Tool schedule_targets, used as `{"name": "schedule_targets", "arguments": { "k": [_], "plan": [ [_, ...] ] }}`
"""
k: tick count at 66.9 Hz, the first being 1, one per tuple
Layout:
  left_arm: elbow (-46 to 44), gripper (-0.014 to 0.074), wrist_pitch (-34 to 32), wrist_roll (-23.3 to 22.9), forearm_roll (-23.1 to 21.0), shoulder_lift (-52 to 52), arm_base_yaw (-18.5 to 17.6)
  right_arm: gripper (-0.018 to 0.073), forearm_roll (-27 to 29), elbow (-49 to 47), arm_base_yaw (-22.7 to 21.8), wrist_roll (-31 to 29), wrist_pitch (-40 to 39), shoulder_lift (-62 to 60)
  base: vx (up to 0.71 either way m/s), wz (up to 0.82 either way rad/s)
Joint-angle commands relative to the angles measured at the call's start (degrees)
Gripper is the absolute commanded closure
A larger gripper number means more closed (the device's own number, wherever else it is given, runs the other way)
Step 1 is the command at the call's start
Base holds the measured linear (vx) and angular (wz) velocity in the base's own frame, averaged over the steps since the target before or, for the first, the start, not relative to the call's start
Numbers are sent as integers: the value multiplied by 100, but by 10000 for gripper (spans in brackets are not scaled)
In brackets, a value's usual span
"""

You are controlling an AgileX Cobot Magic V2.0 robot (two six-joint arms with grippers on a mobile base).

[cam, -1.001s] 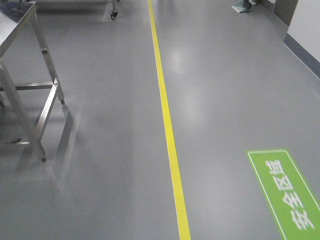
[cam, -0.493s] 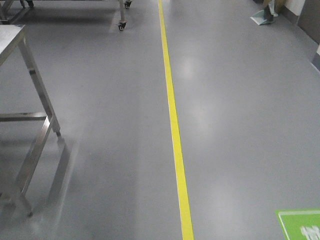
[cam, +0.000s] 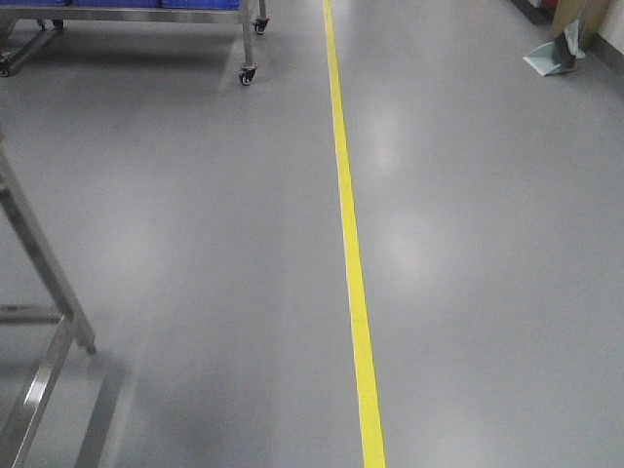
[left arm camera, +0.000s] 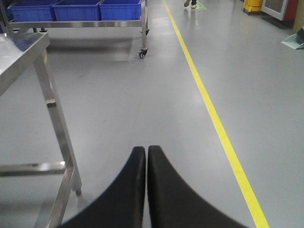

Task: Pour parts from conveyor to right shelf
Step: 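Drive along the yellow floor line toward the bin shelves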

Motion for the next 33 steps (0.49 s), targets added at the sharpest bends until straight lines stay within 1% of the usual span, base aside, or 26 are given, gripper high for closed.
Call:
{"name": "schedule_targets", "arguments": {
  "k": [1,33],
  "plan": [
    [135,602,-426,-30,-38,111,-42,565,18,-163,-13,-53,-471,49,82,2],
    [135,602,-426,-30,-38,111,-42,565,18,-163,-13,-53,-476,49,83,8]
  ]
}}
